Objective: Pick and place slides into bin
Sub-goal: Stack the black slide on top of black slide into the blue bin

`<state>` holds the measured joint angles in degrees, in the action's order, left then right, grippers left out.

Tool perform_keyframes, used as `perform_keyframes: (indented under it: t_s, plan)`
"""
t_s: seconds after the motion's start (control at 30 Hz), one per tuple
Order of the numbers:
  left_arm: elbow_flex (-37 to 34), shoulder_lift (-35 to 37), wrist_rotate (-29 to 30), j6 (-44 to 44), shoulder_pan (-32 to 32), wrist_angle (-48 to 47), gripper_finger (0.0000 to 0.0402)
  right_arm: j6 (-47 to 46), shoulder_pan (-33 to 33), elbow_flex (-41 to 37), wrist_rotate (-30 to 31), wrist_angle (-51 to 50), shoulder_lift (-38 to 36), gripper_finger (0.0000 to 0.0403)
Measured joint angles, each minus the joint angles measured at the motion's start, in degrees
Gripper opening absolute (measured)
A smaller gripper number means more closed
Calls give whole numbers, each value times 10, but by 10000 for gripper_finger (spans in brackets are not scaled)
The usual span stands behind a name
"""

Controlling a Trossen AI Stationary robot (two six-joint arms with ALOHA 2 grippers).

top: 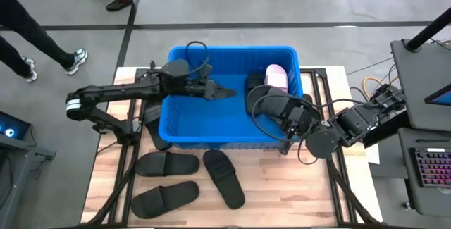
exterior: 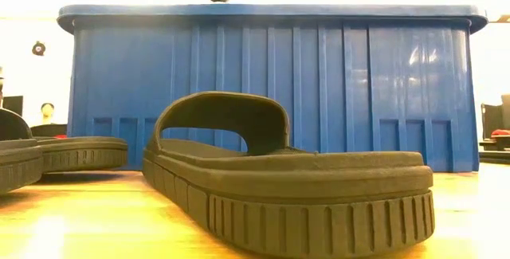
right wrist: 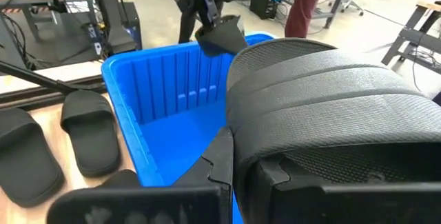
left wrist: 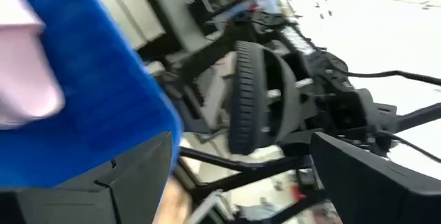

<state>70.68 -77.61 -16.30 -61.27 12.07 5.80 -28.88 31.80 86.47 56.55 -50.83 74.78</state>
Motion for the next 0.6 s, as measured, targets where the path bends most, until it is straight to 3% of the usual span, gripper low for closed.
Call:
perform_keyframes:
  t_s: [0.17,0.6]
  plan:
    - [13,-47,-28,-15,-3,68,329,4,-3,0,0,0,-1,9]
    - [49,-119,-33,-28,-3,95,329,4,-2,0,0,0,-1,9]
